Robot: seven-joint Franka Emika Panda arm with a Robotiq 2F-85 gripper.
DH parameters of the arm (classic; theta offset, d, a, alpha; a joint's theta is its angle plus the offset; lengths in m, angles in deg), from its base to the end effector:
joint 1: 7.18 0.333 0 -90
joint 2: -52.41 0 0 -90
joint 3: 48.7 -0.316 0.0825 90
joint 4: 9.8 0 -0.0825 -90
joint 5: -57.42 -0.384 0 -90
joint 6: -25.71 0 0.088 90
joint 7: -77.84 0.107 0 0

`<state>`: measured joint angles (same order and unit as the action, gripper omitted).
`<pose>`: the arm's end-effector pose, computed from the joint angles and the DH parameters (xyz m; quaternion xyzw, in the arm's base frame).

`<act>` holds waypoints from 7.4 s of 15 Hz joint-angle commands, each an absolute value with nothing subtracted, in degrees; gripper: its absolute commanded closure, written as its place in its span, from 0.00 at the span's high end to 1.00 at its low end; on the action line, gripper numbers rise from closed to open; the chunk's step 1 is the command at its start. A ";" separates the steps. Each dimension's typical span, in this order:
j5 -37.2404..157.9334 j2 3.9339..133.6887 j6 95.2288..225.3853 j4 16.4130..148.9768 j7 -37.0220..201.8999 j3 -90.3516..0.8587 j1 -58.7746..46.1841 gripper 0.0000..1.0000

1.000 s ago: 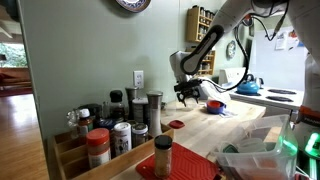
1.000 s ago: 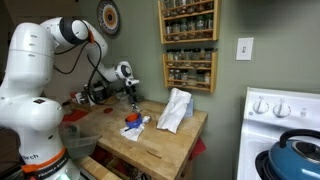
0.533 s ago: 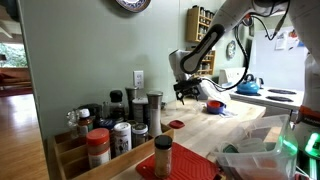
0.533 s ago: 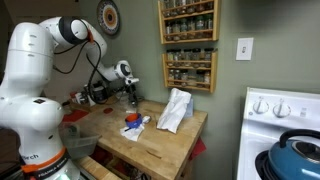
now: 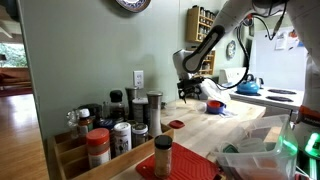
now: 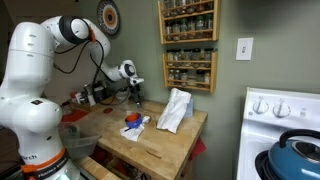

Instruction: Turn the two small lunch boxes on the table over

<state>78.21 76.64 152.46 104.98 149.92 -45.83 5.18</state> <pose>0.5779 0.0852 0.2303 0.8986 -0.4013 0.0130 0.1770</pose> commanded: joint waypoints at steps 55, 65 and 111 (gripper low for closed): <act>92.19 78.97 146.76 104.84 152.93 -47.24 10.46 0.62; 117.55 79.84 181.86 109.36 155.92 -41.88 8.79 0.37; 201.45 91.11 196.80 95.18 200.99 -72.30 -26.60 0.93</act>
